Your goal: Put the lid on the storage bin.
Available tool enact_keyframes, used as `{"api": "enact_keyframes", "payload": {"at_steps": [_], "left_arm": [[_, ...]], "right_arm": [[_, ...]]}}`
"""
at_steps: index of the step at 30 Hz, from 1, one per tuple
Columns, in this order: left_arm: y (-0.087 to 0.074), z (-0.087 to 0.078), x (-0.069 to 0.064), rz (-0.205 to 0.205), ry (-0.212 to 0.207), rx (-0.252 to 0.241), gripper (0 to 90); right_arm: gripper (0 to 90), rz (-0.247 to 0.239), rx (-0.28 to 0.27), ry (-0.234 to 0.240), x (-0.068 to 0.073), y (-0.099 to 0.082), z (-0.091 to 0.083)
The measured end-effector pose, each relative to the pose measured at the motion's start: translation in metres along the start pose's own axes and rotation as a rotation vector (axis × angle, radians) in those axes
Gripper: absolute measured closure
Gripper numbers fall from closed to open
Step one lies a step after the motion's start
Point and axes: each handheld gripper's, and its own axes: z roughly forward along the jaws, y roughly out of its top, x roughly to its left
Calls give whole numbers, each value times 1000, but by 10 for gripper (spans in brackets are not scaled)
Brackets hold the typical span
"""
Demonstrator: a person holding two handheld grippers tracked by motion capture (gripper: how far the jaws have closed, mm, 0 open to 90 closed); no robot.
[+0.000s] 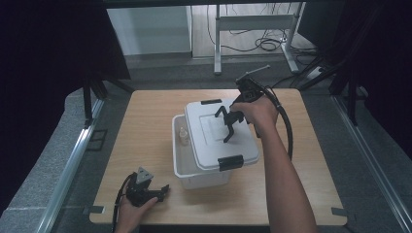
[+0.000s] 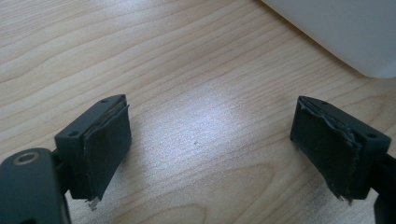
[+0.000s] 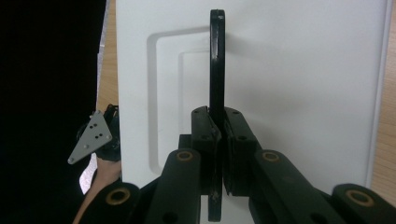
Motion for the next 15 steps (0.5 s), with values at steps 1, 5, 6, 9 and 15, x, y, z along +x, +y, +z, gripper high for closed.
{"api": "enact_keyframes", "payload": {"at_steps": [1, 5, 6, 9, 15], "left_arm": [[0, 0, 0, 0, 0, 0, 123], [0, 0, 0, 0, 0, 0, 123], [0, 0, 0, 1, -1, 0, 123], [0, 0, 0, 3, -3, 0, 122], [0, 0, 0, 6, -5, 0, 123]], "right_arm": [[853, 4, -2, -1, 1, 0, 0], [853, 20, 4, 0, 8, 1, 4], [853, 21, 4, -4, 10, 2, 4], [853, 30, 1, -15, 17, 4, 6], [854, 44, -3, -32, 30, 6, 12]]}}
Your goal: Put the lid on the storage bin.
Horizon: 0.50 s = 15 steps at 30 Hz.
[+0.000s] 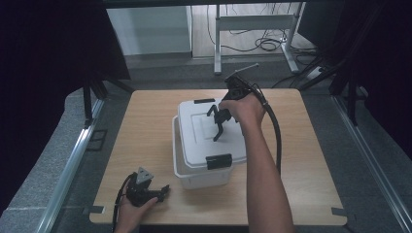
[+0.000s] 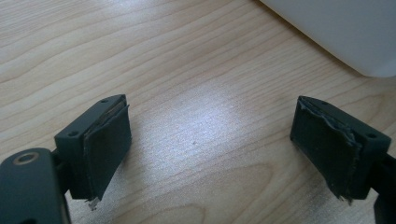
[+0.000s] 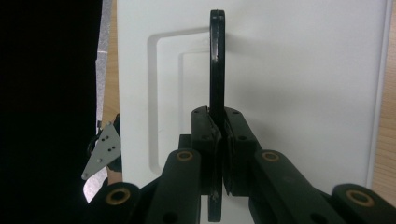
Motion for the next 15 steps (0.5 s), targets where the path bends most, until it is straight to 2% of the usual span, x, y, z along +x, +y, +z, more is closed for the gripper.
{"api": "enact_keyframes", "payload": {"at_steps": [4, 9, 15], "left_arm": [[0, 0, 0, 0, 0, 0, 122], [0, 0, 0, 1, -2, 0, 121], [1, 1, 0, 3, -3, -1, 119]], "right_arm": [[854, 23, 7, -7, 11, -1, 10], [853, 47, -6, -15, 14, -3, 19], [854, 50, 8, -18, 15, -2, 29]]}}
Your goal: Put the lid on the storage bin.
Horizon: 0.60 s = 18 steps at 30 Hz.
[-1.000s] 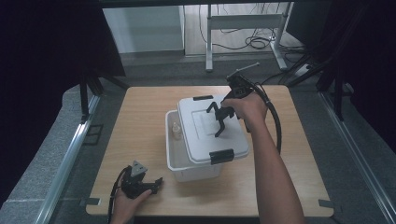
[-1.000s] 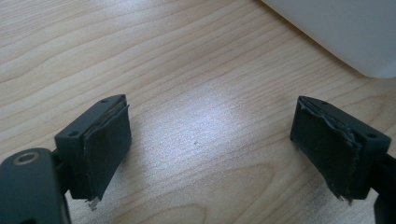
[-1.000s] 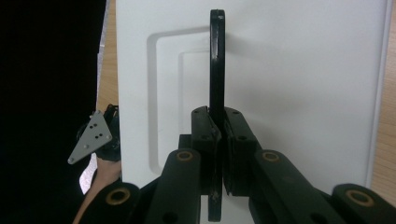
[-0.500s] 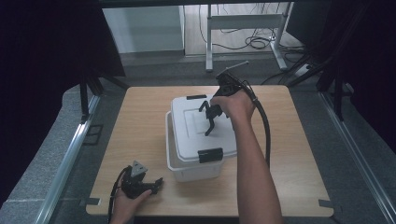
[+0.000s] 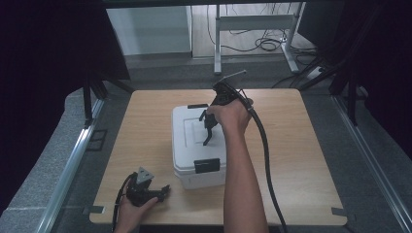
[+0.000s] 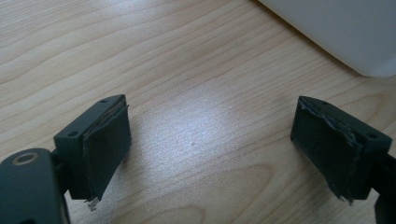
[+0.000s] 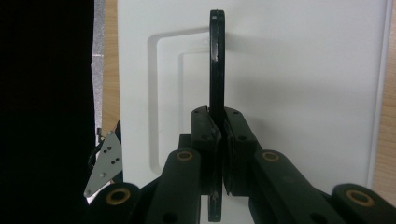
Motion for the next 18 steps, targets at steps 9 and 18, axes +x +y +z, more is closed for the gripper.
{"api": "enact_keyframes", "payload": {"at_steps": [9, 18], "left_arm": [[0, 0, 0, 2, -2, 2, 119], [1, 1, 0, 3, -4, 2, 119]], "right_arm": [[854, 26, 32, 19, -11, 0, 24], [848, 27, 36, 54, -21, 1, 34]]}}
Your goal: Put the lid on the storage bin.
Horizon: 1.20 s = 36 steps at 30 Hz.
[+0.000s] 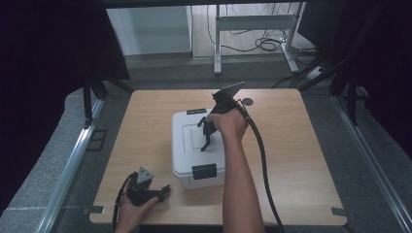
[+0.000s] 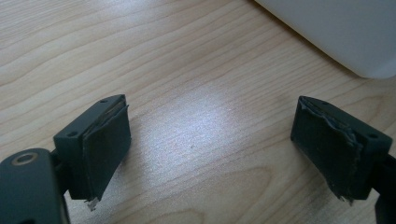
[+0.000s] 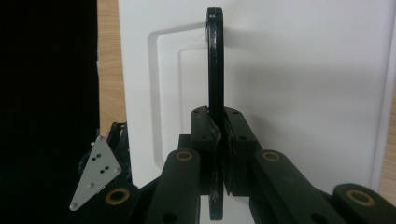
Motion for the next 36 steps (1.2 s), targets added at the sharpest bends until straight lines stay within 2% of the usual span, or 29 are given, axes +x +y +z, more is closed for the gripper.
{"api": "enact_keyframes", "payload": {"at_steps": [3, 5, 11, 14, 15, 16, 19, 20, 21, 27, 36], "left_arm": [[0, 0, 0, 0, 0, 0, 119], [0, 0, 0, 1, -1, 0, 119], [1, 1, 0, 2, -2, -1, 119], [1, 1, 0, 2, -1, -1, 119], [1, 1, 0, 1, -2, -2, 119], [1, 1, 0, 2, -1, -2, 119], [1, 1, 0, 2, -2, 0, 119], [1, 1, 0, 3, -2, 0, 119], [1, 1, 0, 5, -1, 0, 119], [1, 0, 0, 5, -1, 1, 119], [1, 0, 0, 5, -1, 0, 119]], "right_arm": [[776, -27, 3, 2, -3, 0, 2], [722, -71, -5, -3, -4, 1, 3], [578, -178, -33, 32, -11, -3, -5], [534, -240, -79, 44, -17, -8, -13], [534, -240, -79, 44, -17, -8, -13], [505, -276, -104, 59, -21, -12, -17], [482, -325, -129, 61, -27, -20, -18], [482, -325, -129, 61, -27, -20, -18], [474, -336, -140, 81, -33, -25, -18], [473, -355, -178, 125, -55, -34, -21], [473, -343, -226, 161, -94, -47, -33]]}}
